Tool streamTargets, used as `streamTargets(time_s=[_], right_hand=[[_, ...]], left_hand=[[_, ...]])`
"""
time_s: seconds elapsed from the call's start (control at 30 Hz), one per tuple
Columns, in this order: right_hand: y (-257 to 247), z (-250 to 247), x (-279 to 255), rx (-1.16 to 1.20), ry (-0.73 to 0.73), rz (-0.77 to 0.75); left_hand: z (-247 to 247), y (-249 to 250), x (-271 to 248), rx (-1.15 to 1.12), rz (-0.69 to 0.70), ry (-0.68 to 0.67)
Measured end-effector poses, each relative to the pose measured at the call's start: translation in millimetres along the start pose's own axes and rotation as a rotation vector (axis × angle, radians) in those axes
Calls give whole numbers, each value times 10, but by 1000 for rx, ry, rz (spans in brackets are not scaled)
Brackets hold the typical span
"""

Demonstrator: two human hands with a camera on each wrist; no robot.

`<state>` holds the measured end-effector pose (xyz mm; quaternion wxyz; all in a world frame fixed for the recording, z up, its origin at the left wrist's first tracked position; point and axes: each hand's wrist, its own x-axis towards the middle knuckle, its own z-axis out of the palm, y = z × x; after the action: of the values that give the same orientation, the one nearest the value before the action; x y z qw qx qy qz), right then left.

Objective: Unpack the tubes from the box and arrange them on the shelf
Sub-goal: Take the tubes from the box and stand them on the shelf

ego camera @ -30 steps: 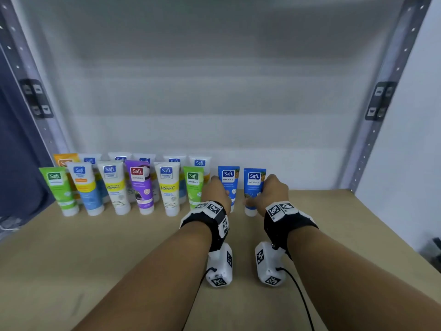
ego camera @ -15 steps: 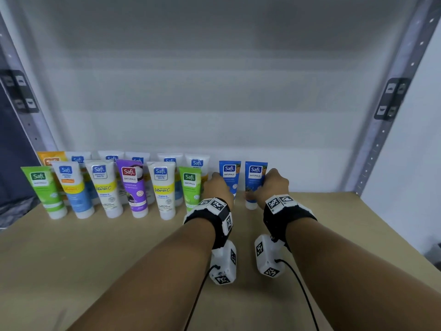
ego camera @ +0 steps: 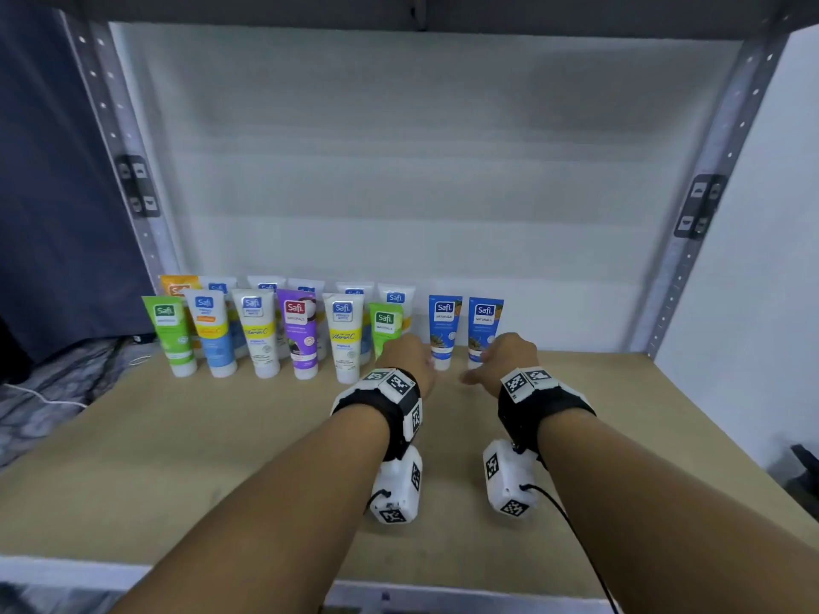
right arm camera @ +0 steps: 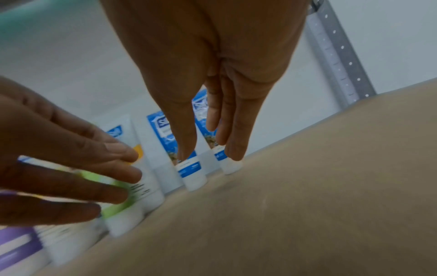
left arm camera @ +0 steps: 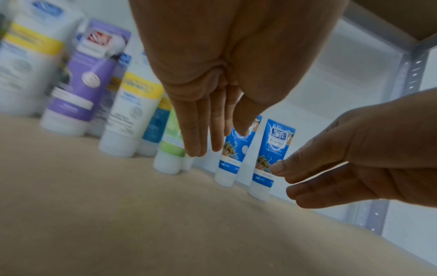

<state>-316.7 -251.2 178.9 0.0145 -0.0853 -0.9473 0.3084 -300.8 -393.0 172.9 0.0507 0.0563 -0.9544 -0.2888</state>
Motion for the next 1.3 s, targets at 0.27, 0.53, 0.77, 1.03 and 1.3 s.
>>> streamTargets(time_s=[0.27,0.53,0.77,1.03,1.3], right_hand=[[-382,251,-1046,-17,-134,-212],[-849,885,-2286,9,-286,-424],[-923,1936,-3058,-170,-492,-578],[-457,3411,-3357,-521,-854,-511],[394,4845,-3507,-763,-1143,-549]], left_hand=[[-567,-592,-964,94,2,78],[-915,-1595,-2027,149,-124,68],[-594,-2719,-2781,210,-231,14],[343,-4255,-3392,274,-566,-304],[1032,-5241,-3987,211,-887,-542]])
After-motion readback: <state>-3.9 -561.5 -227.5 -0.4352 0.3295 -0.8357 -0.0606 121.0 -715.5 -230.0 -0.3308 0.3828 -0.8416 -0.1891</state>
